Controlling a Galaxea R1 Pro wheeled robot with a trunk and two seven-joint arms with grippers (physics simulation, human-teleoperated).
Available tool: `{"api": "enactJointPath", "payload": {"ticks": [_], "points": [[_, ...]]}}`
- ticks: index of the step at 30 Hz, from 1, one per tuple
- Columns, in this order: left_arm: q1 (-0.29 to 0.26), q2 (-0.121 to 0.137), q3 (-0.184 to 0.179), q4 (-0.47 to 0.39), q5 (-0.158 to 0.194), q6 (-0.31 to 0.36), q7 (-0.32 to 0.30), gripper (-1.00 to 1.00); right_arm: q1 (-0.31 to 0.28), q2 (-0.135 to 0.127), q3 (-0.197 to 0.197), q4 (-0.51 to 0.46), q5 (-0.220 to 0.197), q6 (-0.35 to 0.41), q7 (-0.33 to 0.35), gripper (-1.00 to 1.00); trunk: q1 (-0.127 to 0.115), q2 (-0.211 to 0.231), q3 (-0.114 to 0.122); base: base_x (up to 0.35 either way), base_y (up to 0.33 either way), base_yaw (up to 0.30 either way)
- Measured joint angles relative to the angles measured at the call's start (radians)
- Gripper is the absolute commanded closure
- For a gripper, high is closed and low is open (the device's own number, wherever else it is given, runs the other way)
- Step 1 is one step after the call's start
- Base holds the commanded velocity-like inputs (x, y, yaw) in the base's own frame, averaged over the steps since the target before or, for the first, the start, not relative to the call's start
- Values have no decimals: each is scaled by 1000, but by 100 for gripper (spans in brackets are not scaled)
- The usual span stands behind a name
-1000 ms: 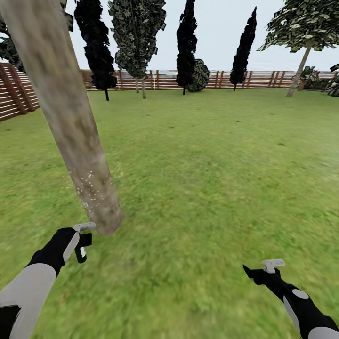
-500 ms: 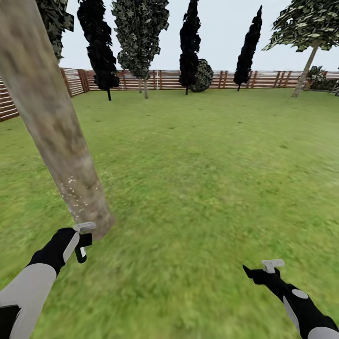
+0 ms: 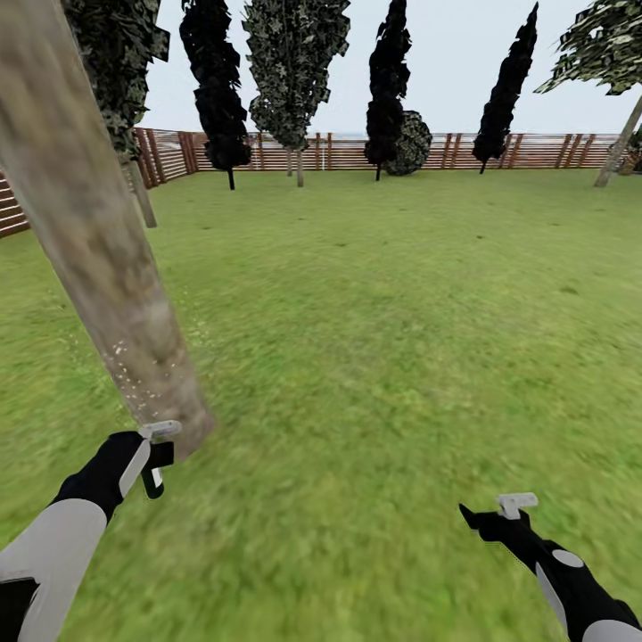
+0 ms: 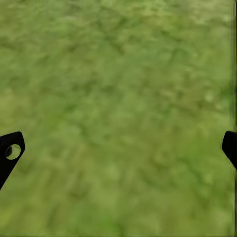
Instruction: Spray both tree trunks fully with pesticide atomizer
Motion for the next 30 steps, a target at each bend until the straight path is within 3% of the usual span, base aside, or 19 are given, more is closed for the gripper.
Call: {"api": "enactJointPath", "payload": {"ticks": [12,22,30], "points": [[1,0,0,0,1,0,0,100,0,1,0,2,1,0,0,-100,0,0,0,231,-252,211],[0,0,0,0,1,0,0,100,0,1,0,2,0,0,0,-100,0,0,0,203,-264,37],[0,0,0,0,1,0,0,100,0,1,0,2,0,0,0,-100,0,0,0,163,-278,256]]}}
